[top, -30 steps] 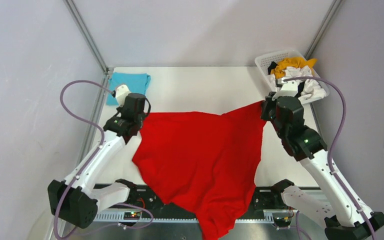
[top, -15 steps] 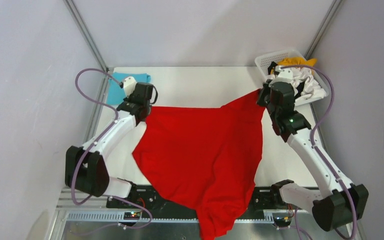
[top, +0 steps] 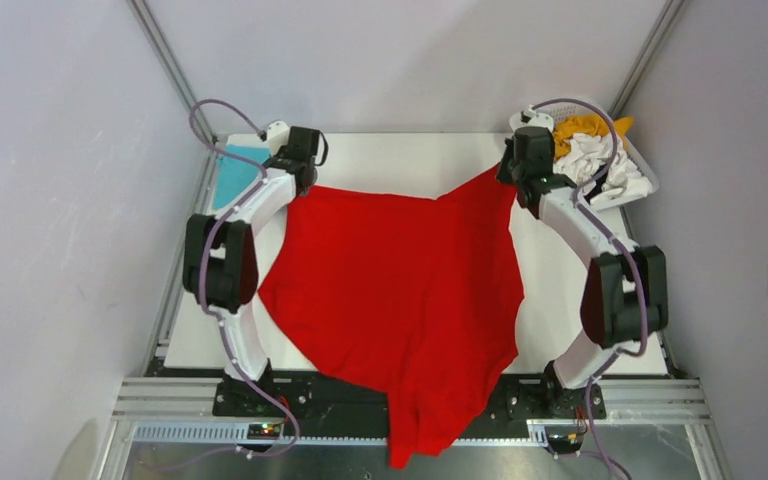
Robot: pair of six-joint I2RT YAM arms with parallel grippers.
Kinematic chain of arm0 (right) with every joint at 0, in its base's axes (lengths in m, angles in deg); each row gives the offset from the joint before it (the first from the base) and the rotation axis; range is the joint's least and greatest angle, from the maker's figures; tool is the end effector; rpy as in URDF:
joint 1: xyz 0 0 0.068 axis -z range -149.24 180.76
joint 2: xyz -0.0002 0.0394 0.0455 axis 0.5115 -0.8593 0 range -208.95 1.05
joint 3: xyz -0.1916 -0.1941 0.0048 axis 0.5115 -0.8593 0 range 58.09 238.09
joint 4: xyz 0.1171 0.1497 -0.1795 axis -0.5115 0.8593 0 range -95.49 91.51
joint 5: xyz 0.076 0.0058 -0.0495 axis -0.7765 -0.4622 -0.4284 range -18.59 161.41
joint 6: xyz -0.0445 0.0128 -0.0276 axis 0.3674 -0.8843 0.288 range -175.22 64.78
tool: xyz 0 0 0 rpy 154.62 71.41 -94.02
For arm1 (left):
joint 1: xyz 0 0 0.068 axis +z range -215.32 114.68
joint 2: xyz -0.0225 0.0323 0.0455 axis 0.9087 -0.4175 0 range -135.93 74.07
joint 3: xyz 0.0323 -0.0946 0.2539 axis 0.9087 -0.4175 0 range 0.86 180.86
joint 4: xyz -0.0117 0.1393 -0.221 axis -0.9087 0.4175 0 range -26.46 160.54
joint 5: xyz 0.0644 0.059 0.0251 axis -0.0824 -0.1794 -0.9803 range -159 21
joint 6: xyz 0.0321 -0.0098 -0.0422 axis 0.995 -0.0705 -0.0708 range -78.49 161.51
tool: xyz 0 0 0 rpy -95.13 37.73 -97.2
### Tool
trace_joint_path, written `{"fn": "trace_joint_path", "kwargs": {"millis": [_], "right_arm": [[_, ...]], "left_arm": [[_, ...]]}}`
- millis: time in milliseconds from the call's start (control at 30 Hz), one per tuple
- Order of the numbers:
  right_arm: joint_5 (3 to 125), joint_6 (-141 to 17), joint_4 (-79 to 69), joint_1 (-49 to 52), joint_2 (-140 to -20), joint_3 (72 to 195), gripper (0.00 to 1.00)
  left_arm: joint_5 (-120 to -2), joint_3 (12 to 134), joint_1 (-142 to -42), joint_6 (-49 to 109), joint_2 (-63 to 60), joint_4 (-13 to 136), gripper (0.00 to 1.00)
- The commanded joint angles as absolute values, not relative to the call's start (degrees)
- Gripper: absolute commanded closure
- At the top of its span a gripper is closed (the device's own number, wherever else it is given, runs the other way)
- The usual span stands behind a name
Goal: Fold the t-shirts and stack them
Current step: Flatten out the tshirt
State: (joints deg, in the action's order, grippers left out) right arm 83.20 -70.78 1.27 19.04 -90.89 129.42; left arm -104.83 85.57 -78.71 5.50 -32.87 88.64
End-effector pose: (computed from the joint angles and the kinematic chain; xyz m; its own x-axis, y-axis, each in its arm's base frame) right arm 0.3696 0.0693 0.2972 -0.4394 0.1769 -0.8807 0.1001 0.9839 0.1477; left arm 0.4097 -0.0761 0.2534 -0.4620 -0.3801 -0.8013 -0.5809 0.8124 -0.0504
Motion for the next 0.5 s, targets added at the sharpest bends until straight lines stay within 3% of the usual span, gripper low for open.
{"fn": "trace_joint_path", "kwargs": {"millis": [0, 33, 100, 167, 200, 233, 267, 367, 400, 467], "right_arm": [[82.4, -71.7, -1.0, 20.0, -99.3, 138.6, 1.00], [81.8, -71.9, 1.1, 20.2, -103.2, 142.4, 1.00], [81.3, -72.3, 5.4, 20.5, -107.5, 149.2, 1.00], [80.9, -73.4, 8.7, 21.0, -116.3, 156.7, 0.94], [79.9, -74.0, 9.6, 21.2, -118.6, 159.6, 0.92], [78.4, -74.4, 12.1, 21.9, -122.9, 166.3, 0.82], [77.2, -75.5, 15.7, 22.7, -125.0, 173.1, 0.60], [69.6, -77.6, 20.6, 23.7, -130.2, 181.9, 0.27], [68.6, -77.6, 19.9, 23.7, -129.9, 181.1, 0.08], [66.9, -77.7, 16.6, 23.5, -126.9, 175.8, 0.02]], "left_arm": [[-104.7, 93.3, -77.6, 7.3, -38.8, 88.0, 0.99], [-104.8, 94.3, -77.3, 7.2, -39.8, 88.3, 0.98], [-104.4, 97.6, -76.6, 7.1, -43.1, 89.1, 0.80], [-103.3, 101.5, -75.5, 6.4, -45.9, 89.9, 0.50], [-102.6, 104.8, -75.2, 6.3, -47.7, 90.4, 0.28], [-101.0, 106.6, -74.4, 6.0, -48.4, 90.8, 0.14], [-98.9, 110.3, -73.7, 5.9, -49.6, 91.8, 0.04], [-95.0, 115.5, -73.4, 6.4, -49.1, 92.9, 0.00], [-93.4, 115.6, -73.5, 6.7, -48.4, 92.9, 0.00], [-91.7, 114.5, -73.9, 7.9, -45.9, 92.9, 0.00]]}}
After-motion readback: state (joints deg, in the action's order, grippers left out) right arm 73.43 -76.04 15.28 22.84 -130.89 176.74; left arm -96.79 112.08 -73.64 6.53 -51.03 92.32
